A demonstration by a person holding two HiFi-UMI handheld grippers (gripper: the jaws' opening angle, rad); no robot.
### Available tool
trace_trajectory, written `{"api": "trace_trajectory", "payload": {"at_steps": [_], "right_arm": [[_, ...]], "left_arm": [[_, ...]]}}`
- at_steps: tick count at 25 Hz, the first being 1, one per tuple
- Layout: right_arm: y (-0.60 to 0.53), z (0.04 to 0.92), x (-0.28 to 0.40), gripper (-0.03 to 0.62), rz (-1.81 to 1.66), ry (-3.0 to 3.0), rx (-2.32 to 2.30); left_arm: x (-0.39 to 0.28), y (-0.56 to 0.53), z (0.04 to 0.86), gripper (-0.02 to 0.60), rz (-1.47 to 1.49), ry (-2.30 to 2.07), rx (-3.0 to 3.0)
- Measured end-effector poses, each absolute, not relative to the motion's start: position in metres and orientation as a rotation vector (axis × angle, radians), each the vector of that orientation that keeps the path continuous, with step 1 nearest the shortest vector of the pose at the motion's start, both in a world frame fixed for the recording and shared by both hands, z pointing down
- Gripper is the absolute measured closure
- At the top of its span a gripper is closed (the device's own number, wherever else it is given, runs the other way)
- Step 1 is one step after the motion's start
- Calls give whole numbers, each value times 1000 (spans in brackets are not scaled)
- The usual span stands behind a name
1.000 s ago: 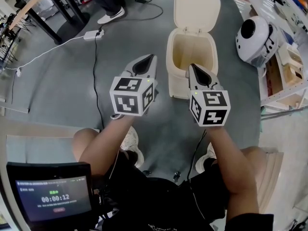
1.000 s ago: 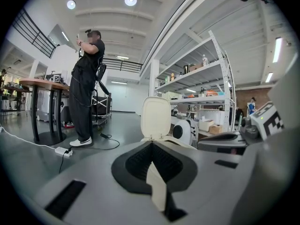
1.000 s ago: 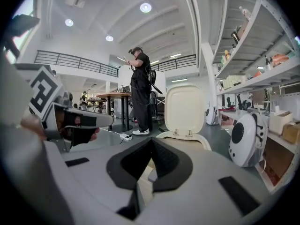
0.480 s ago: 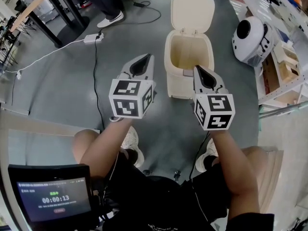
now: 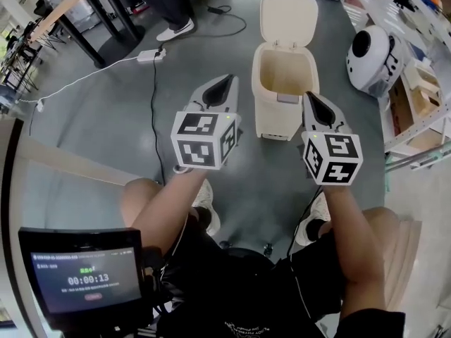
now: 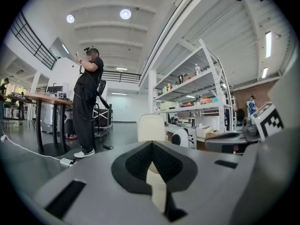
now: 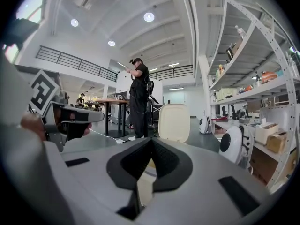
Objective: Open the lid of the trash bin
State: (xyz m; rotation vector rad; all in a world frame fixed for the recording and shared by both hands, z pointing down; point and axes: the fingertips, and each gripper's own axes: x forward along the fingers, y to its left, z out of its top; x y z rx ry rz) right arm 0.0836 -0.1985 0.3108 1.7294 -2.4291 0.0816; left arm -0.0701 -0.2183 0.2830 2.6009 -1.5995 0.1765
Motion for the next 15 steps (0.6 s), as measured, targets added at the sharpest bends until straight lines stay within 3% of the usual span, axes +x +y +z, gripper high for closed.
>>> {"api": "trace_trajectory", "payload": {"at_steps": [15], "right_arm": [[-158,293,90,589,31,-2446,1767]], "left_arm": [[-74,-185,277,582,173,-1652,2635]]}}
